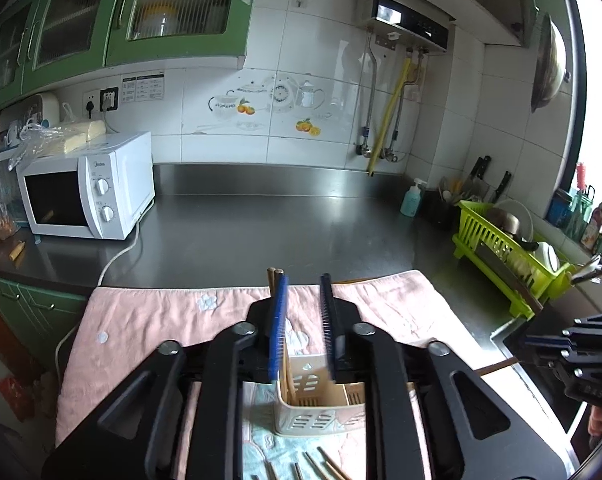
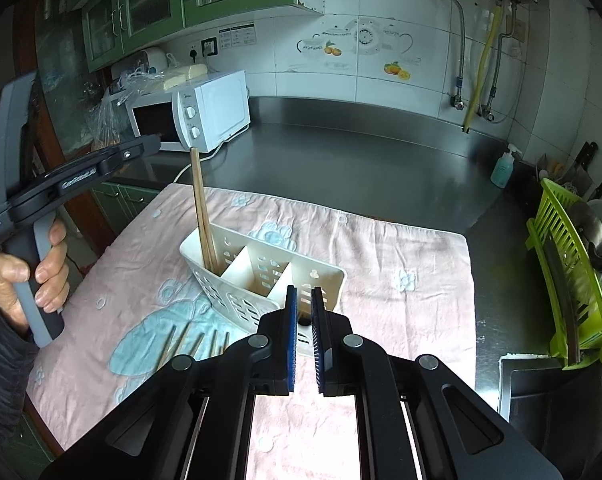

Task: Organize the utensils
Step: 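Open the left tool to drop its chopstick into the holder while the right tool releases its chopstick, then lower the left tool around a chopstick while the right tool closes on another chopstick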

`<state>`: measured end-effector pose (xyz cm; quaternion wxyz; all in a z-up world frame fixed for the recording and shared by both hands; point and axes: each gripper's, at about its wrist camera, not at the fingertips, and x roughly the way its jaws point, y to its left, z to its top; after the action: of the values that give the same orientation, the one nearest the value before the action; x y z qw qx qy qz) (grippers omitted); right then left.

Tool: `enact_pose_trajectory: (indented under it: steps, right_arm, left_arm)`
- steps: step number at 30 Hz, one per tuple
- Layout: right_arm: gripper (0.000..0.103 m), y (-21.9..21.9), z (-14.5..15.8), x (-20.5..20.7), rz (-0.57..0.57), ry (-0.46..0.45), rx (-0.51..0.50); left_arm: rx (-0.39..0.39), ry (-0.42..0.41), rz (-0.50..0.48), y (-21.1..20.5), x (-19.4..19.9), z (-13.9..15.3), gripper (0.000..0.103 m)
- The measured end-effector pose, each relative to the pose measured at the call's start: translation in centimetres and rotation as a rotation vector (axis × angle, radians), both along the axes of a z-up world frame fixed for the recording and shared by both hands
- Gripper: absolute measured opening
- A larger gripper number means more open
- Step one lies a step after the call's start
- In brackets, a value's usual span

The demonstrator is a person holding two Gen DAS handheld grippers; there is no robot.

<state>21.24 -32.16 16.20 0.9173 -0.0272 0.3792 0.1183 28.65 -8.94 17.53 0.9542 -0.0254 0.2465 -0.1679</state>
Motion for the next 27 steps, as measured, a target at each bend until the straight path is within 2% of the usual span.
enact_pose_trajectory:
  steps: [3,8,12,16,21,27]
  right_arm:
    - [0.020,-0.2,0.5,-0.6,-0.016,-0.029,0.002]
    - [0.022,-0.3,1.8,-3.7,-0.022,-0.091,0.031]
    - [0.023,0.7,1.5,-7.1,-0.001,-0.129,0.039]
    - [0.023,2.6,-0.9,-10.5,0.026,-0.138,0.023]
    - [0.023,4.5,-5.4,-13.9,0.050,-0.099,0.023]
    - [0.023,5.1,-10.1,-16.5,0.024,-0.049,0.049]
  left_arm:
    - [0.000,-0.012,0.001,0.3,-1.4,0.2,0.032]
    - [0.004,-0.018,0.002,1.9,-4.4,0.3,0.034]
    - [0.007,0.003,0.012,3.6,-7.4,-0.6,0.035]
    - [0.044,0.030,0.020,4.7,-10.6,-2.7,0.036]
    - [0.066,0.070,0.007,5.3,-14.4,-6.2,0.036]
    - [0.100,0.142,0.038,6.1,-17.8,-11.2,0.036]
